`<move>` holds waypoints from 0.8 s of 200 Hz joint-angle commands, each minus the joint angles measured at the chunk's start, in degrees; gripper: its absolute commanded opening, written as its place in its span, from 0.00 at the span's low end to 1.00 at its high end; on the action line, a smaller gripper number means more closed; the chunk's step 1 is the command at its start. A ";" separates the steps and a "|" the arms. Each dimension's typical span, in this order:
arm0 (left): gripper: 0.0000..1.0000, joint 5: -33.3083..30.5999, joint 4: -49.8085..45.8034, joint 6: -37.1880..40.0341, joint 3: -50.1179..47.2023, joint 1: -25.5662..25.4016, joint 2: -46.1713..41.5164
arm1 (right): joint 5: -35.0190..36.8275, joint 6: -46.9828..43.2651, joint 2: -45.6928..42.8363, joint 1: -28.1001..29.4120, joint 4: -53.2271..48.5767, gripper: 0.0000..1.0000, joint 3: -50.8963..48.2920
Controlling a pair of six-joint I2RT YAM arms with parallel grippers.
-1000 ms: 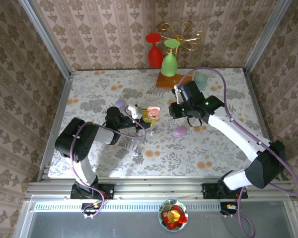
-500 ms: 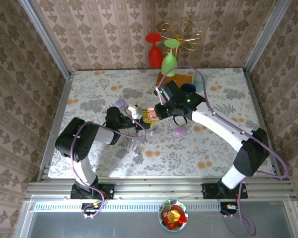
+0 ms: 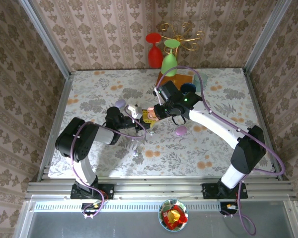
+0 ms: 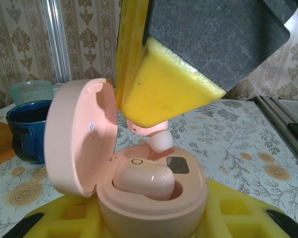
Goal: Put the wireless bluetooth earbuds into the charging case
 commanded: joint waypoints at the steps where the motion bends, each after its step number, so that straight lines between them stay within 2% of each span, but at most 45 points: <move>1: 0.27 1.55 1.65 -1.65 1.36 0.11 -1.18 | -0.27 -1.19 0.89 0.24 0.31 0.17 -0.23; 53: 0.27 0.98 1.65 -2.17 1.18 0.11 -1.75 | -2.18 -1.71 1.19 0.38 1.86 0.20 -1.36; 68: 0.27 1.01 1.65 -2.19 1.23 0.01 -1.61 | -2.85 -1.57 1.29 0.34 1.84 0.24 -1.27; 93: 0.27 0.94 1.65 -2.08 1.05 0.06 -1.56 | -3.26 -1.31 0.16 0.33 2.00 0.39 -1.17; 134: 0.27 1.06 1.65 -1.48 1.01 0.37 -1.23 | -3.33 -1.10 -4.84 0.24 4.46 0.47 -3.46; 160: 0.28 1.28 1.65 0.65 0.22 0.60 -1.30 | -7.95 0.57 -9.46 -0.78 10.96 0.51 -7.56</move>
